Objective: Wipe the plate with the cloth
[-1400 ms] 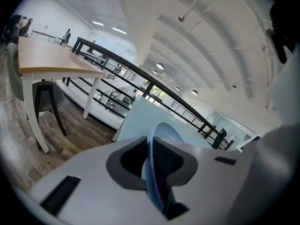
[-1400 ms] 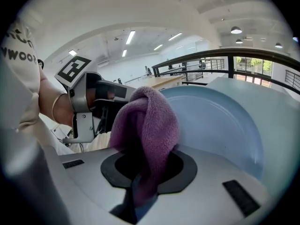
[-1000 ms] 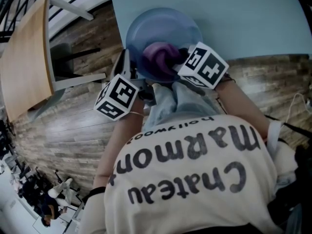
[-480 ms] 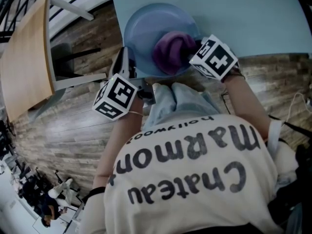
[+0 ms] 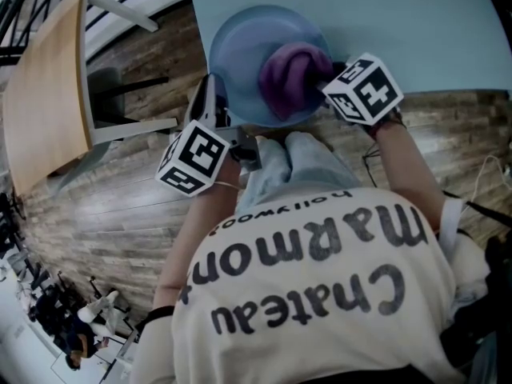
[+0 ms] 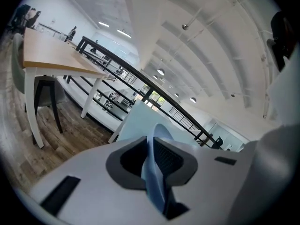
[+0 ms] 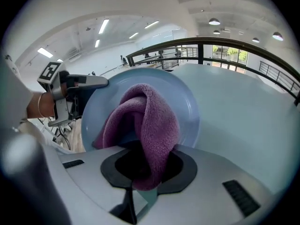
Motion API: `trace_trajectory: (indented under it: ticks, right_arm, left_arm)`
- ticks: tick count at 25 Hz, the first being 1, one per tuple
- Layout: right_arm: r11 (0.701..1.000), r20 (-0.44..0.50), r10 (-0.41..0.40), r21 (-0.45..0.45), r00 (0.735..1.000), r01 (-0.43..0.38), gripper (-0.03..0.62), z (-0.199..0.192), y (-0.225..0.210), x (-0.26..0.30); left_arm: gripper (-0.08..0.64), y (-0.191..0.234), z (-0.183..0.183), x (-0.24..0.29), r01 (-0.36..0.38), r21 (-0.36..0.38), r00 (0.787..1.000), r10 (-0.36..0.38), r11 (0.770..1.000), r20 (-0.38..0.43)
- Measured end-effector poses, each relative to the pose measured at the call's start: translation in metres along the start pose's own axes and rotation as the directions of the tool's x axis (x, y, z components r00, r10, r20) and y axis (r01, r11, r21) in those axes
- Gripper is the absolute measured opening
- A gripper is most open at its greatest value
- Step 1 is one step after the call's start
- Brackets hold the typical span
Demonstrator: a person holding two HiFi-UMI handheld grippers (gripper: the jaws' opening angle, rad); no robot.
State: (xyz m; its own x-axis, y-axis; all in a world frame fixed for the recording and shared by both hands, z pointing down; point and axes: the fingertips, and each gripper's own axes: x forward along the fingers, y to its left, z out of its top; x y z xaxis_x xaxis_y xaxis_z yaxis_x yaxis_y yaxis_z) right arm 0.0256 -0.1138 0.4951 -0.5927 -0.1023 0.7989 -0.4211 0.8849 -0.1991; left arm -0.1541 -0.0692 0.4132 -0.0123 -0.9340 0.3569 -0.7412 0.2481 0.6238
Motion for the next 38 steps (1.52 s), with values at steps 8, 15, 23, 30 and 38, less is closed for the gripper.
trace_trajectory:
  ticks: [8, 15, 23, 30, 38]
  right_arm:
    - [0.978, 0.088, 0.193, 0.057, 0.977, -0.199, 0.089, 0.024, 0.055, 0.005]
    - [0.957, 0.105, 0.288, -0.016, 0.952, -0.288, 0.089, 0.052, 0.099, 0.017]
    - [0.948, 0.111, 0.313, -0.090, 0.943, -0.304, 0.089, 0.066, 0.119, 0.030]
    - [0.943, 0.053, 0.324, -0.098, 0.944, -0.318, 0.089, 0.046, 0.119, 0.030]
    - [0.941, -0.041, 0.304, -0.145, 0.952, -0.307, 0.089, 0.019, 0.106, 0.022]
  left_arm:
    - [0.041, 0.008, 0.001, -0.001, -0.011, -0.083, 0.999, 0.013, 0.997, 0.029]
    - [0.041, 0.004, 0.000, 0.001, -0.007, -0.089, 0.999, 0.010, 0.996, 0.035]
    - [0.043, 0.009, -0.002, 0.004, -0.016, -0.141, 0.999, 0.022, 0.990, 0.040]
    - [0.043, 0.012, -0.005, 0.001, -0.017, -0.156, 0.999, 0.021, 0.988, 0.027]
    - [0.044, 0.011, -0.002, 0.000, -0.012, -0.146, 1.000, 0.016, 0.989, 0.023]
